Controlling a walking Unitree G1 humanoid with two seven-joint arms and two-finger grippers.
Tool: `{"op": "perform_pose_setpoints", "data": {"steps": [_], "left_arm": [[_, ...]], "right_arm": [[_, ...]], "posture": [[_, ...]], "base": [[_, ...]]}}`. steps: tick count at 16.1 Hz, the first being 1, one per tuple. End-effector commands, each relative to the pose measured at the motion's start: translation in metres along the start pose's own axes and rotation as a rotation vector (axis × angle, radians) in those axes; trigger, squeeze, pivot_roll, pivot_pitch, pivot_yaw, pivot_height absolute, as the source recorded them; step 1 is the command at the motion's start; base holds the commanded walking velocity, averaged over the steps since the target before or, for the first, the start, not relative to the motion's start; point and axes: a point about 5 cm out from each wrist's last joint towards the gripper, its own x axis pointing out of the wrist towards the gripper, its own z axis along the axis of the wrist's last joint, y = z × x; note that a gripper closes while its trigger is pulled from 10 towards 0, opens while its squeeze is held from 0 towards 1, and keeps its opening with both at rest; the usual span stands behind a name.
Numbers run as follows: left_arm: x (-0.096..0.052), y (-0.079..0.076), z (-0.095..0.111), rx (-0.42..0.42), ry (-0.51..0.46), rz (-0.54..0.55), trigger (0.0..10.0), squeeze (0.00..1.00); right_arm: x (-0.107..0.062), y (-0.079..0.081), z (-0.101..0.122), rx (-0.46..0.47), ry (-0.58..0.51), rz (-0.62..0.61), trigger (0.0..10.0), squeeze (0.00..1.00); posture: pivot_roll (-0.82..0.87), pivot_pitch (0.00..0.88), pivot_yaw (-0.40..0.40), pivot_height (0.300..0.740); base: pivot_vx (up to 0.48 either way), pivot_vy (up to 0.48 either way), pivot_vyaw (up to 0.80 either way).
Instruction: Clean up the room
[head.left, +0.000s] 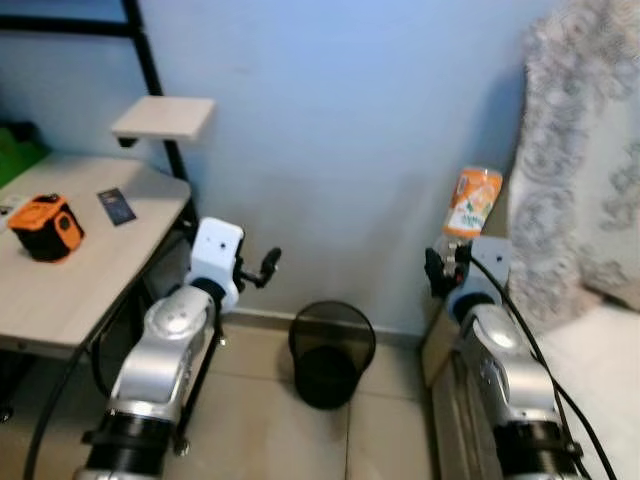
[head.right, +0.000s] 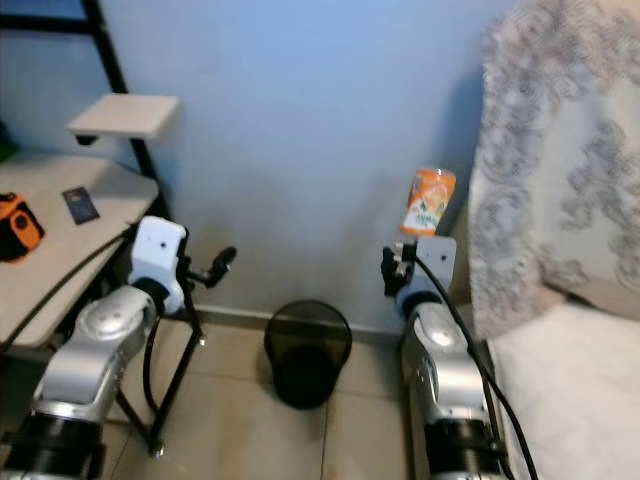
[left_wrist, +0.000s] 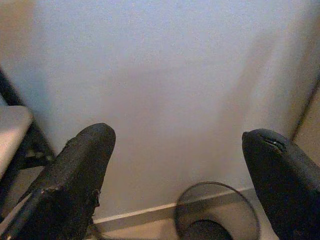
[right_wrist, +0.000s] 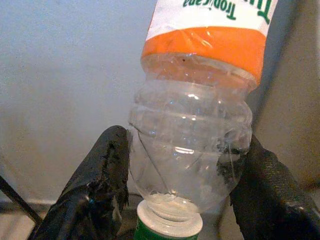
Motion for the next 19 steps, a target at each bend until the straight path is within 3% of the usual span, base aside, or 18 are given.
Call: {"op": "perform_pose_setpoints", "data": {"steps": [1,3,6,15,19], "left_arm": [[-0.0013,0.007,0.0024,0.008,-0.001,0.018,10.0,0.0],[-0.0011,0.0067,0.0024,0.008,0.0,0.015,10.0,0.0],[-0.001,0.0059,0.0022,0.008,0.002,0.012,10.0,0.0],[-0.0018,0.005,0.0012,0.005,0.005,0.011,10.0,0.0],[-0.0092,0.0069,-0.0027,0.016,0.011,0.014,10.0,0.0]], "right_arm": [[0.0015,0.0082,0.0014,0.006,-0.002,0.022,10.0,0.0],[0.0021,0.0087,0.0017,0.005,-0.003,0.022,10.0,0.0],[0.0028,0.0085,0.0006,0.01,0.011,0.024,10.0,0.0],[0.0029,0.0084,0.0007,-0.025,0.015,0.04,10.0,0.0],[-0.0029,0.0011,0.0023,-0.135,0.021,0.142,10.0,0.0]], "posture": [[-0.03,0.0,-0.012,0.74],[-0.03,0.0,-0.01,0.74],[-0.04,0.0,-0.009,0.74],[-0.04,0.0,-0.008,0.74],[-0.04,0.0,-0.022,0.74]], "base": [[0.334,0.0,0.0],[0.337,0.0,0.0],[0.337,0.0,-0.8],[0.338,0.0,0.0],[0.337,0.0,0.0]]}}
